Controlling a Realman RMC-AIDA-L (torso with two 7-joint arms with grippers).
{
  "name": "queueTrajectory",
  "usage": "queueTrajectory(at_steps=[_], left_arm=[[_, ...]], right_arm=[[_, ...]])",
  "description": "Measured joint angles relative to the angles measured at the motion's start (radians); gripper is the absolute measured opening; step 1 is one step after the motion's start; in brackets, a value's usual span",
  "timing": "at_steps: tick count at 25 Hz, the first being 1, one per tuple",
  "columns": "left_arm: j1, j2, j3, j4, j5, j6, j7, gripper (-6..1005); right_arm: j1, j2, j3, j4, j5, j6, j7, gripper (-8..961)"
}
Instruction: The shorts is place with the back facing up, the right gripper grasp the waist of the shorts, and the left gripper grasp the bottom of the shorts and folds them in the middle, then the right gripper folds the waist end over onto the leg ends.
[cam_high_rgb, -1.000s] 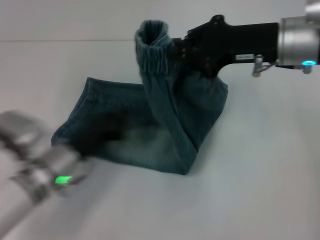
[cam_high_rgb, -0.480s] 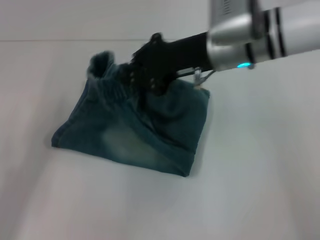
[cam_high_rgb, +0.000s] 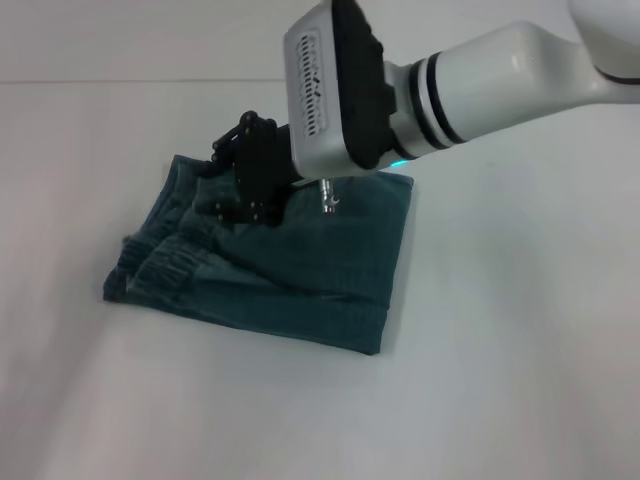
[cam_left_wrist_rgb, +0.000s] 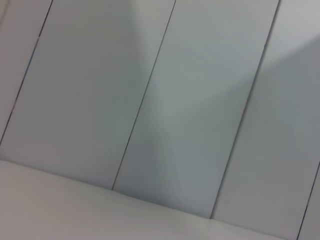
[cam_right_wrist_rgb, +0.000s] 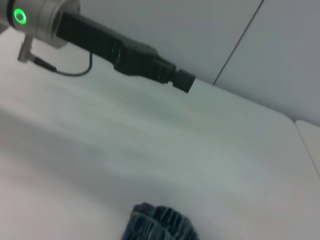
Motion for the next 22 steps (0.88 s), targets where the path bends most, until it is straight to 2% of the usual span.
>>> queueTrajectory(at_steps=[2,5,9,10,14,18,22], left_arm=[[0.0,0.0,0.002,-0.003,0.001,-0.004,0.001,6],[0.001,0.0,0.007,-0.004,0.003,-0.006,0.005,7],[0.001,0.005,0.041,0.01,0.019,0.003,0.006,7],[0.0,0.006,0.053,0.016,0.028,0.008,0.004,7],[-0.008,0.009,0.109,0.06,0.1,0.039,-0.015,8],[-0.01,0.01,0.137,0.087,0.147,0.07,-0.045,8],[-0.012,0.013,0.163,0.118,0.195,0.108,-0.101,161]], right_arm=[[0.004,0.001,-0.003,0.007,0.009,0.009,-0.01,187],[-0.009,-0.003,-0.004,0.002,0.039,0.014,-0.011,423],[-0.08,-0.012,0.033,-0.044,0.067,0.003,0.016,629],[-0.109,-0.013,0.048,-0.066,0.072,-0.007,0.027,680],[-0.266,-0.015,0.126,-0.172,0.107,-0.076,0.058,761],[-0.421,-0.019,0.195,-0.198,0.207,-0.172,0.031,843],[-0.562,-0.016,0.245,-0.184,0.264,-0.256,-0.043,908]])
